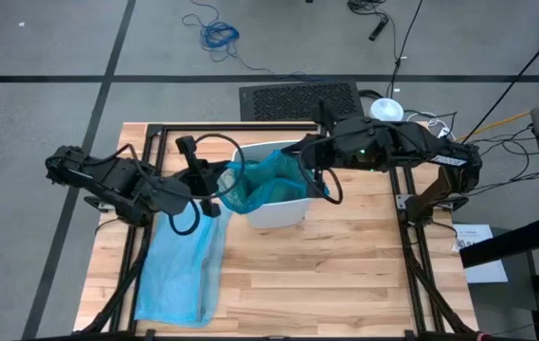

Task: Place trash/remove bag and relplace
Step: Remove the blue trash bag from the white trash bin

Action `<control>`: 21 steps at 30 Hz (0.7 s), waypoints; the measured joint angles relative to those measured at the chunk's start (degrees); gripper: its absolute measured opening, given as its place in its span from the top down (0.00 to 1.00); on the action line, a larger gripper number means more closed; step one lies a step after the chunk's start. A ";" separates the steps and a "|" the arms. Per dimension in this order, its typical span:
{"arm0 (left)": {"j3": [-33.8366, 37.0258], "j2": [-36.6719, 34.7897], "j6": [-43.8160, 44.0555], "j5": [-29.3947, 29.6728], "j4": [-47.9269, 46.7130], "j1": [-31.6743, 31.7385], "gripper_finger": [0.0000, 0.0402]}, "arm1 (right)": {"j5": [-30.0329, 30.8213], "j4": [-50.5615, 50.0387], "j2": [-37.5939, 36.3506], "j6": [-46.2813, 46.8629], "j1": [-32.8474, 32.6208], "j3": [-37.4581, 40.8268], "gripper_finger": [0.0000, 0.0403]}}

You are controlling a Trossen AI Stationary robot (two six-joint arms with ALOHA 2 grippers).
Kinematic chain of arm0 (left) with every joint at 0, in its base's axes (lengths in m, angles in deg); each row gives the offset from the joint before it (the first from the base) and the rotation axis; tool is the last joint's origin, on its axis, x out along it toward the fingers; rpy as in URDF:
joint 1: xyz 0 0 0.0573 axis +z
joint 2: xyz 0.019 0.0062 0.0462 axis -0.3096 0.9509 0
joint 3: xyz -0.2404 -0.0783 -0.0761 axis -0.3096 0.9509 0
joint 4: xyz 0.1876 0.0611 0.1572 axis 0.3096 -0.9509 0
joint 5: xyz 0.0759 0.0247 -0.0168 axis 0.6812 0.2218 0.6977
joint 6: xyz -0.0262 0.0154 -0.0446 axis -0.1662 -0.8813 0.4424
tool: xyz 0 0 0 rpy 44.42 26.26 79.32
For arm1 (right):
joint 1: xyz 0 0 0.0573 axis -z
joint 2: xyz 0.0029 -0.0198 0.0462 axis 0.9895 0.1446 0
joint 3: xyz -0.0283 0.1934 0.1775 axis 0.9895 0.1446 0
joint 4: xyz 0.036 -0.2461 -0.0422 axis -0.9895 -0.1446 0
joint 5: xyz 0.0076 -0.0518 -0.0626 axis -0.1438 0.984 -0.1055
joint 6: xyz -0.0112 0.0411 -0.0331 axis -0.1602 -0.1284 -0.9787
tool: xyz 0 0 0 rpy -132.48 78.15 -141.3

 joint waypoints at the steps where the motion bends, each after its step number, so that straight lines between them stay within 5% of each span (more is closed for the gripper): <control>1: 0.02 0.01 0.23 -0.01 -0.22 0.00 1.00 | -0.04 0.05 -0.02 -0.28 -0.02 0.00 1.00; 7: -0.52 0.03 -0.98 0.54 2.18 0.00 0.97 | -0.19 -0.52 0.63 -0.83 -0.02 0.00 1.00; 21: -2.08 -0.30 -1.36 -1.54 2.66 -0.07 0.64 | -0.22 -1.69 0.99 -0.96 0.07 0.00 1.00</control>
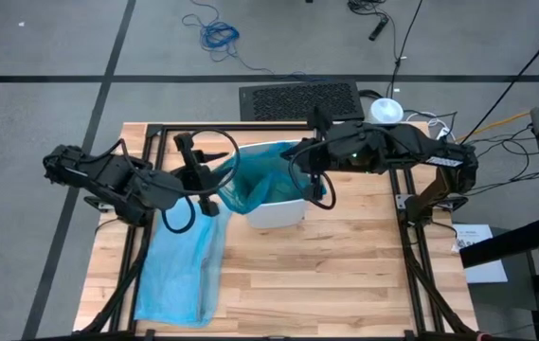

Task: Place trash/remove bag and relplace
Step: Remove the blue trash bag from the white trash bin

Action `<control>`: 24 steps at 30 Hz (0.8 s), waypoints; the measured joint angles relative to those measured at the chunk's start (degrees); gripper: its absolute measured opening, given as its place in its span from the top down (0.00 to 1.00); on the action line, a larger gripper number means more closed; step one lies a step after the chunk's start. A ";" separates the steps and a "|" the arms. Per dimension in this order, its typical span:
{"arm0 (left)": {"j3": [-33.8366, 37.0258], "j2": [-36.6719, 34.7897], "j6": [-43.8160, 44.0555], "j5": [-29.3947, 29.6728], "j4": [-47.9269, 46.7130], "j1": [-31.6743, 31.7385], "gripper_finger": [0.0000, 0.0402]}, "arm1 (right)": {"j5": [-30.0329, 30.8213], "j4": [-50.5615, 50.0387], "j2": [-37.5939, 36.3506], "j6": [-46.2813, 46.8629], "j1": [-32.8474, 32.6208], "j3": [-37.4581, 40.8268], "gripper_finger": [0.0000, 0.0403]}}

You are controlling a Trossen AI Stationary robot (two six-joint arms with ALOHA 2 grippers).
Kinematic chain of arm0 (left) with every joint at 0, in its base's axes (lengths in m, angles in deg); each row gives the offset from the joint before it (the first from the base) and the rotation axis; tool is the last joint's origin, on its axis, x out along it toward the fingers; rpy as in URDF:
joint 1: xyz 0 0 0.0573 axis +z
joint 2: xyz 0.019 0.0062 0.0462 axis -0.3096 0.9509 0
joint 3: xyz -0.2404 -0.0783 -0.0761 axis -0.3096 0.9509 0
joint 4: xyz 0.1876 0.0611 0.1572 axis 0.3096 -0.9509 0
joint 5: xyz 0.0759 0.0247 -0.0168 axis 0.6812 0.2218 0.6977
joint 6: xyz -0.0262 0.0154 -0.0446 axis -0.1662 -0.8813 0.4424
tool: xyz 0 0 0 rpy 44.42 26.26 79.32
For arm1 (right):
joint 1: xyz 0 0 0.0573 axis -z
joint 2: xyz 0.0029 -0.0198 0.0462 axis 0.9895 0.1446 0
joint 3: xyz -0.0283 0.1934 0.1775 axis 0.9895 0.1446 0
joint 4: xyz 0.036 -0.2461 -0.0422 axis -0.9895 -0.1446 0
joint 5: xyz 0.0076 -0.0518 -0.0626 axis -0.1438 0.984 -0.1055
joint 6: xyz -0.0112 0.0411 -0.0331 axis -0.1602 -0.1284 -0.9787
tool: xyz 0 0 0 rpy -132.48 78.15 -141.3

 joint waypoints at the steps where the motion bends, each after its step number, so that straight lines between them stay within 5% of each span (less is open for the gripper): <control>1: 0.00 -0.09 0.04 0.00 0.02 0.00 0.63 | -0.02 -0.56 0.06 -0.02 0.00 0.00 1.00; 7: -0.02 -0.13 0.03 -0.02 0.00 0.00 0.61 | 0.03 -4.91 0.87 0.13 1.95 -0.02 0.97; 16: -0.02 -0.15 0.07 0.00 0.39 0.00 0.61 | 2.57 -4.76 3.82 0.69 10.55 0.00 0.72; 24: -0.02 -0.15 0.05 -0.01 0.28 0.00 0.61 | -13.57 -4.13 3.88 0.69 13.94 0.02 0.74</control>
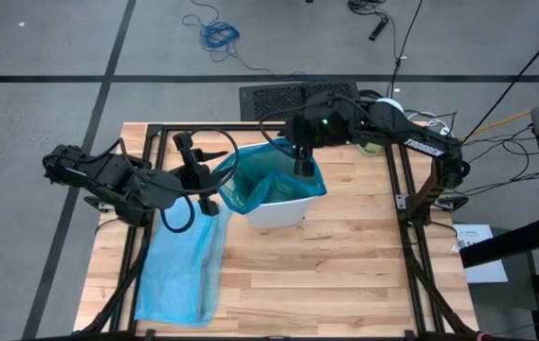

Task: Place trash/remove bag and relplace
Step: Remove the blue trash bag from the white trash bin

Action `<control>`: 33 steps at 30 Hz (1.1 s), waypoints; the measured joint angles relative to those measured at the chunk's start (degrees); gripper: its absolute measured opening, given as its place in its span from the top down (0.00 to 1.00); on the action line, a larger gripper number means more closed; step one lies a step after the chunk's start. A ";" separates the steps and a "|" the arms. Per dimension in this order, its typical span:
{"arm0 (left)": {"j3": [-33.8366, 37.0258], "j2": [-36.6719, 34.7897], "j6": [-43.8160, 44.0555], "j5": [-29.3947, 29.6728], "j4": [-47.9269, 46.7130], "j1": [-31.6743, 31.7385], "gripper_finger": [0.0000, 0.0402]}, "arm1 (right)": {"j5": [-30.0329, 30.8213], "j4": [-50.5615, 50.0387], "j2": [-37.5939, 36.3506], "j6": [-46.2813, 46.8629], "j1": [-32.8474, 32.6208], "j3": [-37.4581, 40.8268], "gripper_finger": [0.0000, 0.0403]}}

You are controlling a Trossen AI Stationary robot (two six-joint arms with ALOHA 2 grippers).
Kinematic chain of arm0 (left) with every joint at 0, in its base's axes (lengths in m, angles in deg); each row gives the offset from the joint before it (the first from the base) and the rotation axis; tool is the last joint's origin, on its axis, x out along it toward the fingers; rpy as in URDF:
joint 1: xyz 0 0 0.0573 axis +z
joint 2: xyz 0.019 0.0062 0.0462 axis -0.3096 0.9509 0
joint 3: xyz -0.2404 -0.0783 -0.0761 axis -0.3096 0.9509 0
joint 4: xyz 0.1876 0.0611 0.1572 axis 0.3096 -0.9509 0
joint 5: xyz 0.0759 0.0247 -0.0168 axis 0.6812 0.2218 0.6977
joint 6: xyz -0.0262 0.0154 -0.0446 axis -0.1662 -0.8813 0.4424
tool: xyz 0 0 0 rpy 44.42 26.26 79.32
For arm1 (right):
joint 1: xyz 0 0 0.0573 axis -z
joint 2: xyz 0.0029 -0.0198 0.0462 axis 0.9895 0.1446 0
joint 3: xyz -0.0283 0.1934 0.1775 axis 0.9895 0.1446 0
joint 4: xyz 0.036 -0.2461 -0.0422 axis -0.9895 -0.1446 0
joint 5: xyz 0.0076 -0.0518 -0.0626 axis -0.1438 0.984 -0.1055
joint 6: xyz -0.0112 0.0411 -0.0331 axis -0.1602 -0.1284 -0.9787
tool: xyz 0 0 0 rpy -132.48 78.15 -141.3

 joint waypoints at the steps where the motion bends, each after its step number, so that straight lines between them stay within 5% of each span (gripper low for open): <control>1: 0.00 0.00 0.00 0.01 0.00 0.00 0.61 | 0.07 0.39 0.10 -0.18 0.02 -0.02 0.76; 8: 0.00 0.00 -0.02 0.01 -0.02 0.00 0.61 | 0.20 0.93 0.28 -2.30 -0.20 -0.02 0.98; 28: -7.19 0.18 -4.66 0.07 2.60 1.71 0.61 | 10.83 13.07 -1.75 -10.54 -8.04 -0.01 1.00; 33: -7.19 1.54 -4.62 -5.00 4.04 5.30 0.61 | 12.33 16.60 -2.28 -12.95 -9.98 -0.02 1.00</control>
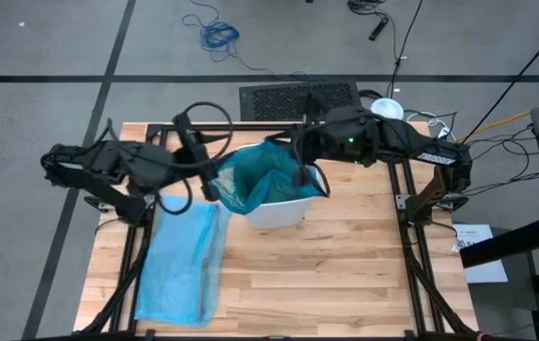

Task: Place trash/remove bag and relplace
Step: Remove the blue trash bag from the white trash bin

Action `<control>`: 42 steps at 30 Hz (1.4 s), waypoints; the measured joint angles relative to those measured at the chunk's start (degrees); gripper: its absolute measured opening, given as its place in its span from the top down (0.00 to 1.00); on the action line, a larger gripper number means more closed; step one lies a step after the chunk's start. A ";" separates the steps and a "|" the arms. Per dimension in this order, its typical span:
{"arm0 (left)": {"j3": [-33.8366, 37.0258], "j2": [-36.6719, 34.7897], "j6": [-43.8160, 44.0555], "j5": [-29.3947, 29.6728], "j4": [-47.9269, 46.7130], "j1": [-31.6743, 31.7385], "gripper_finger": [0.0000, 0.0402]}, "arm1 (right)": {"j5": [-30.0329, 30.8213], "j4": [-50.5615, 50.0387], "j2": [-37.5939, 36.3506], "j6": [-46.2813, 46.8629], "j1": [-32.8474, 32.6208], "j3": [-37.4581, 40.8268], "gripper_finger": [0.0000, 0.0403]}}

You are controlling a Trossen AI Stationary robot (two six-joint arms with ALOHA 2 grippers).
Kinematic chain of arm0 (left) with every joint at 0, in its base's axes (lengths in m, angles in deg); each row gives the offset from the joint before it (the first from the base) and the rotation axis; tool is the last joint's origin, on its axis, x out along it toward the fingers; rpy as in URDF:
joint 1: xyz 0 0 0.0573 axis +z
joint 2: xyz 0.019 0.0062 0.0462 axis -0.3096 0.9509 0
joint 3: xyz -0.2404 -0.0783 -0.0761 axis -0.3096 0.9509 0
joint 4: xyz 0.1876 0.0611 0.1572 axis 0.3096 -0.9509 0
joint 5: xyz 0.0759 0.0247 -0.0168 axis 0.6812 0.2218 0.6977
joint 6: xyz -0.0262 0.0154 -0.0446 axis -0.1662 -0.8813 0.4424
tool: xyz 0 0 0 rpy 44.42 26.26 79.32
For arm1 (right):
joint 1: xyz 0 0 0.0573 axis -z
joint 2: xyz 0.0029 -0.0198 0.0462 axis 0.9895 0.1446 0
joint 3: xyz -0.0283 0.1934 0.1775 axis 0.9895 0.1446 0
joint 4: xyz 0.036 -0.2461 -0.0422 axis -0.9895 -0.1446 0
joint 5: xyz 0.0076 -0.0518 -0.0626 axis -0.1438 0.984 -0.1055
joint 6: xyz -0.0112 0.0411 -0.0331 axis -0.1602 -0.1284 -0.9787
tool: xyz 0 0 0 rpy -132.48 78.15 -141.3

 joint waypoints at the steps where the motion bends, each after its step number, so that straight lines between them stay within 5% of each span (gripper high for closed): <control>1: 0.00 0.43 -0.02 -1.59 1.05 0.92 0.61 | 0.00 0.27 -0.02 -0.22 -0.27 0.00 1.00; 18: 0.02 3.58 -1.22 -23.65 11.22 10.22 0.61 | 0.06 2.54 -0.04 0.09 -2.35 0.00 1.00; 32: 0.04 5.83 -1.39 -25.47 16.27 11.25 0.61 | 0.08 3.33 -0.07 0.42 -4.09 0.00 1.00; 37: 0.04 6.27 -1.58 -25.46 16.02 11.52 0.71 | 0.23 3.24 -0.11 0.46 -4.03 0.00 1.00; 42: 0.06 6.47 -3.98 -25.31 15.82 11.75 0.94 | 0.09 3.10 -0.19 1.26 -4.16 0.00 1.00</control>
